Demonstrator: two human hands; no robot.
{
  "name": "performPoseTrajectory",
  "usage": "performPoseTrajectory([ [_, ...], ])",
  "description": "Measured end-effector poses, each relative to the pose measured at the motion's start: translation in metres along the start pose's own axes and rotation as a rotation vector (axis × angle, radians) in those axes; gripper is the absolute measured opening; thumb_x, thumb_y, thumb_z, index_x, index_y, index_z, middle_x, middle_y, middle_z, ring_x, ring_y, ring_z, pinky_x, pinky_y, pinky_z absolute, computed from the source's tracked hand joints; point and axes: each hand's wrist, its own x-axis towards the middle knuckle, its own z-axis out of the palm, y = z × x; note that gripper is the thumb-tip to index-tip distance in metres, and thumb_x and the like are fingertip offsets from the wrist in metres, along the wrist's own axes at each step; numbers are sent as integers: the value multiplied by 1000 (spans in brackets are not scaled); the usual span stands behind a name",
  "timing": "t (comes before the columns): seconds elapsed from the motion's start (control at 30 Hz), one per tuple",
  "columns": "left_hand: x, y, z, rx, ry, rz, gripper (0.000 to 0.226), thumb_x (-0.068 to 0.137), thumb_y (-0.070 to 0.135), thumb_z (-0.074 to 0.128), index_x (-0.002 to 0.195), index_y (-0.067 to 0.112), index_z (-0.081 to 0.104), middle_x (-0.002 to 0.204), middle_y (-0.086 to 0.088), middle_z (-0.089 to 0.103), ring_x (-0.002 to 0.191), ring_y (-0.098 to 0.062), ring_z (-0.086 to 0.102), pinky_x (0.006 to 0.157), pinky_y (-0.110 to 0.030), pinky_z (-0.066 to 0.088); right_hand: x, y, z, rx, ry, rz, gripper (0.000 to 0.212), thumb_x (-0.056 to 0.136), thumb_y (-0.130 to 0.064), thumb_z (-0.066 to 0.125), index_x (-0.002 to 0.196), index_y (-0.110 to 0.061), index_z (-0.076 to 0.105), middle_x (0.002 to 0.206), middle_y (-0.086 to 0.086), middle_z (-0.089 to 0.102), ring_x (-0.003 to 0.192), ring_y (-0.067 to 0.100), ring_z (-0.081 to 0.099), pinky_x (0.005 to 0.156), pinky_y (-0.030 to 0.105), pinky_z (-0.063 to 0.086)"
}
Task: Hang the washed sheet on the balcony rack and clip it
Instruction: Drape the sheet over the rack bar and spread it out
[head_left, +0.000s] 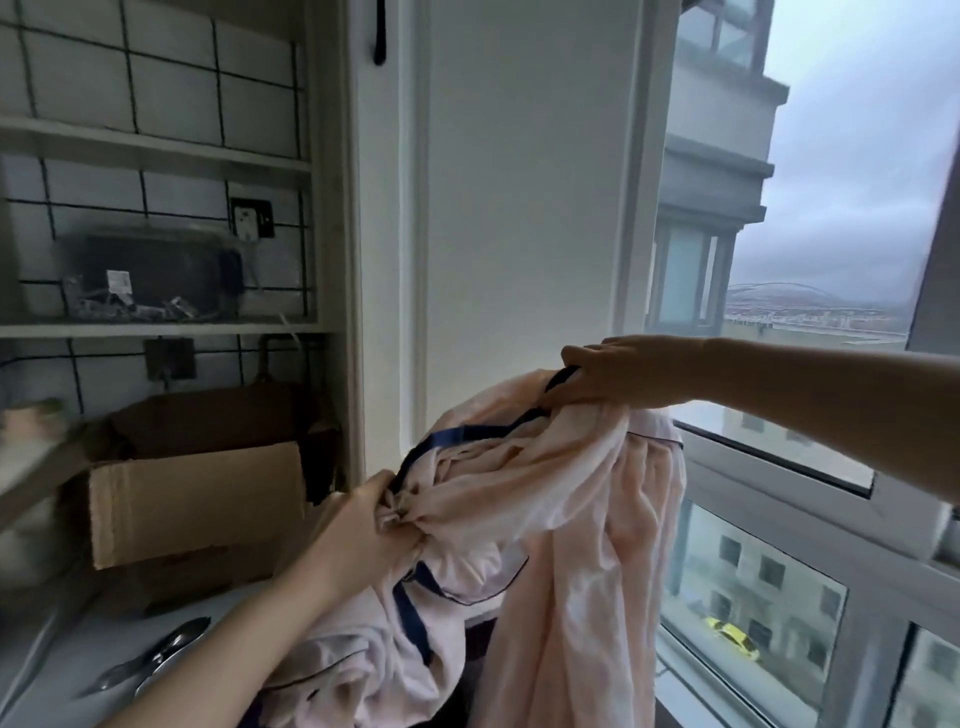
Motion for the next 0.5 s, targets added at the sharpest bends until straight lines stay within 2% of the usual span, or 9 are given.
performPoseTrajectory([
  [0.07, 16, 11, 3, 5, 14, 9, 29, 64, 56, 57, 84, 35, 52, 70, 12, 66, 70, -12, 65, 68, -36, 55, -3, 17, 2, -14, 9, 26, 61, 92, -11, 52, 141, -42, 31, 94, 2, 42, 57, 15, 35, 58, 26, 38],
  [0.17, 36, 32, 8, -37, 43, 16, 26, 62, 55, 54, 79, 36, 53, 68, 12, 65, 68, -12, 64, 67, -32, 54, -9, 41, 10, -97, -15, 85, 64, 92, -13, 53, 144, -41, 27, 94, 1, 42, 57, 13, 37, 58, 22, 33],
  [0.3, 63, 55, 13, -88, 45, 34, 30, 62, 57, 57, 84, 36, 58, 74, 13, 69, 73, -11, 67, 72, -38, 56, -20, 70, 19, -99, -73, 132, 66, 94, -13, 51, 147, -40, 21, 96, 3, 42, 58, 16, 41, 60, 27, 47],
  [0.37, 75, 66, 18, -93, 48, 52, 26, 67, 54, 62, 85, 36, 59, 78, 13, 70, 75, -10, 66, 73, -36, 56, -27, 85, 26, -102, -81, 137, 67, 94, -14, 52, 147, -40, 19, 97, 4, 43, 58, 15, 43, 62, 28, 52],
  [0.5, 93, 98, 21, -45, 80, 94, 20, 76, 50, 63, 79, 32, 54, 74, 12, 66, 73, -12, 62, 70, -31, 52, -46, 108, 32, -121, -139, 195, 62, 100, -20, 38, 146, -41, 3, 106, 5, 45, 71, 18, 51, 70, 29, 53],
])
